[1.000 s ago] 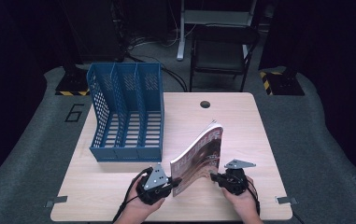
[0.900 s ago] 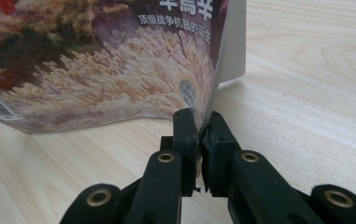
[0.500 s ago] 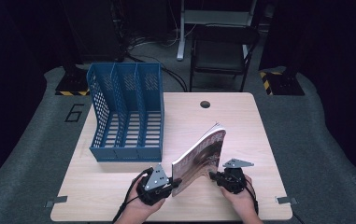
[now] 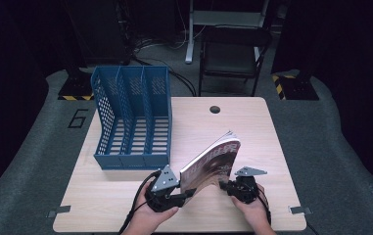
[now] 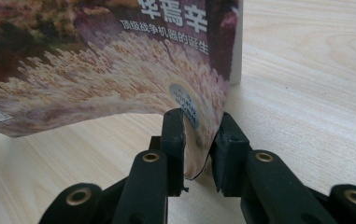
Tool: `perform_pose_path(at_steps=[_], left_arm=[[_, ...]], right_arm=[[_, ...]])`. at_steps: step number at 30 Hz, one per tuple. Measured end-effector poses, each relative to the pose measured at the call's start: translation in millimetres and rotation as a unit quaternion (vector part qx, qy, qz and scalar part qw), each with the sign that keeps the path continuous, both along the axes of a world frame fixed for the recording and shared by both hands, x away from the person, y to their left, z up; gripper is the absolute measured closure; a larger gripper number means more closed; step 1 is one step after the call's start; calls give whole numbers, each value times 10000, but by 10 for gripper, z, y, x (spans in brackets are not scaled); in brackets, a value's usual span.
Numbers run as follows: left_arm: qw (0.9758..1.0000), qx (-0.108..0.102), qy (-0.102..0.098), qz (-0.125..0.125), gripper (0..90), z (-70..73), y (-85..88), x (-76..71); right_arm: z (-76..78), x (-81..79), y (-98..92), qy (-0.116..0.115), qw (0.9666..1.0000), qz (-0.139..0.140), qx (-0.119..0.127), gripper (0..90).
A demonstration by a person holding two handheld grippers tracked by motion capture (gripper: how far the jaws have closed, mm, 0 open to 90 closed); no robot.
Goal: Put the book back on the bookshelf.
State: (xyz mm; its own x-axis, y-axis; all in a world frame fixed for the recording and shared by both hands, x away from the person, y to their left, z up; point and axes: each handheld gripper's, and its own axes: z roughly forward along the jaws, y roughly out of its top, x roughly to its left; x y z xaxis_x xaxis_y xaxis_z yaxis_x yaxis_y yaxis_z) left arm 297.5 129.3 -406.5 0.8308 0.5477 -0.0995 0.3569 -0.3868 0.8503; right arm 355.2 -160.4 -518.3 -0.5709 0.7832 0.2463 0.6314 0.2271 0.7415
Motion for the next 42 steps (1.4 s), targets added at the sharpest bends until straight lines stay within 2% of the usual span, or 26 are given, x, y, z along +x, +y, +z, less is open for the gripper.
perform_pose_path(at_steps=[7, 10, 15, 22, 25, 28, 29, 30, 34, 36, 38, 42], left_arm=[[9999, -39, 156, 45, 545, 97, 6, 29], [9999, 26, 158, 65, 544, 117, 10, 55], [9992, -66, 399, 55, 550, 192, 5, 89], [9995, 25, 324, 48, 535, 361, -14, 123], [9995, -45, 298, 36, 535, 441, -15, 142], [9996, -52, 249, 74, 535, 526, -31, 157], [9997, 2, 216, 65, 535, 575, -33, 174], [9997, 2, 216, 65, 535, 575, -33, 174], [9998, 135, 136, 24, 535, 674, -67, 208], [9999, 124, 119, 11, 535, 685, -73, 218], [9998, 121, 160, 22, 539, 705, -80, 245], [9997, 214, 117, 48, 540, 750, -97, 288]], right_arm=[[1, 1, 0, -3, 10000, 14, -7, 767], [-1, 1, 2, -7, 10000, 28, 5, 768], [-5, 2, 0, -11, 10000, 46, -14, 765], [-6, -3, 5, 15, 10000, 45, -9, 762], [-8, 0, 0, 11, 10000, 59, -18, 758], [-13, -2, 2, 44, 10000, 53, -3, 754], [-15, 0, 6, 55, 10000, 49, -3, 754], [-23, 7, 2, -5, 10000, 86, -4, 753], [-25, 6, 2, -9, 10000, 81, -7, 750], [-28, 11, -5, -6, 9999, 122, -53, 748], [-34, 14, 3, 13, 10000, 61, -27, 743], [-45, 14, -1, 40, 9999, 90, 20, 739]])
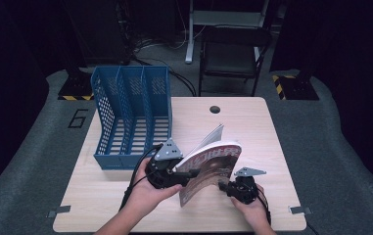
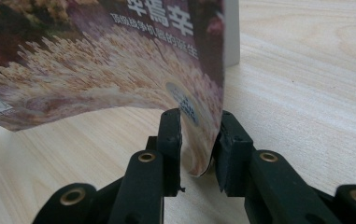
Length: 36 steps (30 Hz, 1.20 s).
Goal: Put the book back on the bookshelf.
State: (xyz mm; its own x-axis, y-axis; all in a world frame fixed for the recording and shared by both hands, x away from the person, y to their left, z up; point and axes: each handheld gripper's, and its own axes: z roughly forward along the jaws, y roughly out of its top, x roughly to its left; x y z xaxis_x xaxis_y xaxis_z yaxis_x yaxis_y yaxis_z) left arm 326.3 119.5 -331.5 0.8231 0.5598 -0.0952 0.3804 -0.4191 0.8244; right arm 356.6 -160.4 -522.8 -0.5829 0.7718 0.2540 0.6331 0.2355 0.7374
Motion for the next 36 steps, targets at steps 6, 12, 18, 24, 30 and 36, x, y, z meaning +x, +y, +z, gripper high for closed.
perform_pose_path(at_steps=[6, 12, 18, 24, 30, 36], left_arm=[[10000, 39, -18, -52, 613, 83, -17, 61], [9999, 140, -3, 38, 640, 156, -54, 97], [9997, 152, 212, -29, 680, 215, -109, 174], [9995, 239, 214, -12, 682, 229, -165, 216], [9992, 329, 214, 14, 703, 236, -226, 250], [9987, 440, 244, 11, 714, 247, -277, 270]], right_arm=[[2, -1, -7, -11, 10000, -6, -25, 734], [-1, 1, -5, 12, 10000, -3, -10, 732], [-4, 1, 0, 35, 10000, -19, 14, 732], [-3, 0, 1, 41, 10000, -29, 23, 731], [-3, 3, 1, 10, 10000, -23, 19, 729], [4, 0, 2, 27, 10000, -23, 24, 730]])
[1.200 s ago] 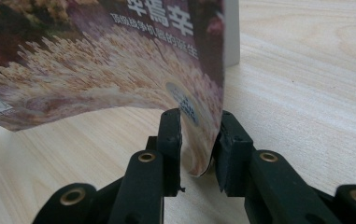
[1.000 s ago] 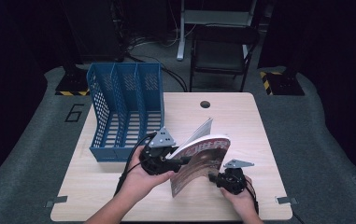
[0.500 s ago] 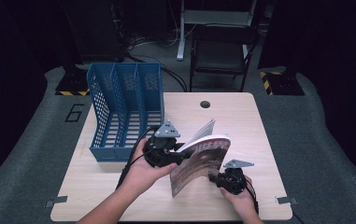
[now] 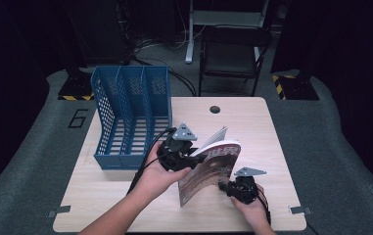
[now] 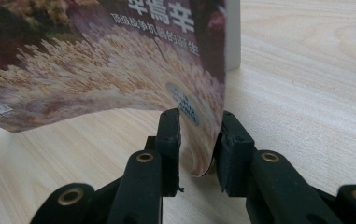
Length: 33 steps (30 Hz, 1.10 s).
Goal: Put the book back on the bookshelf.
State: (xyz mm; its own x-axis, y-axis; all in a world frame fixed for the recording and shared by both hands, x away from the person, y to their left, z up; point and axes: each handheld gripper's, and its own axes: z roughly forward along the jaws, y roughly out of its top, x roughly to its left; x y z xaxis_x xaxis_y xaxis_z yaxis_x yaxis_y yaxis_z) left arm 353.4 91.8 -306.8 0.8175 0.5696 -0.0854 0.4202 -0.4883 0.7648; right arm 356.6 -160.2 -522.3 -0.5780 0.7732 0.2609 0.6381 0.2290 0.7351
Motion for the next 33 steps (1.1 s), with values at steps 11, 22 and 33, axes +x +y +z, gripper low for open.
perform_pose_path(at_steps=[11, 22, 33], left_arm=[[9995, 323, 56, -26, 778, 4, -69, 20], [9987, 504, 60, -1, 829, 28, -88, 28], [9979, 642, 69, -69, 835, 52, -95, 60]], right_arm=[[5, -2, 1, -15, 10000, -16, 4, 730], [10, -1, 1, -2, 10000, -10, 18, 729], [16, -1, -4, 16, 10000, -15, 37, 725]])
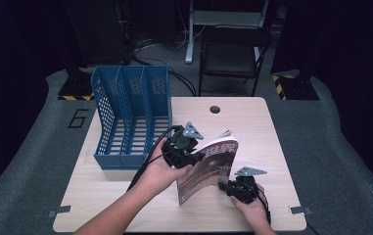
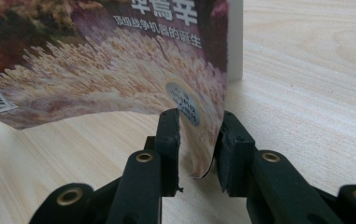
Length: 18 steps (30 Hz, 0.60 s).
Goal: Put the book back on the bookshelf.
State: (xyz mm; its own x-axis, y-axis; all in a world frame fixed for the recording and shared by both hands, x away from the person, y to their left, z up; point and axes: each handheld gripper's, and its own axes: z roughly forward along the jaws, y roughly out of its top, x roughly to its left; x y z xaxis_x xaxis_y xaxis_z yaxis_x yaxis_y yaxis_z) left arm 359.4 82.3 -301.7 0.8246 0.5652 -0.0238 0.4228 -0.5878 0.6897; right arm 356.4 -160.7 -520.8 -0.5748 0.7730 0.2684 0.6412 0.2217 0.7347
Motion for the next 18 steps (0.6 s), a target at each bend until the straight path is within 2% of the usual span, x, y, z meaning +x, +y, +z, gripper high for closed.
perform_pose_path(at_steps=[9, 18], left_arm=[[9995, 270, 114, -127, 836, 52, -49, 22], [9993, 308, 174, -107, 836, 62, -44, 58]], right_arm=[[4, -5, 1, 4, 10000, -17, -16, 725], [3, 3, -2, -67, 10000, 16, -7, 732]])
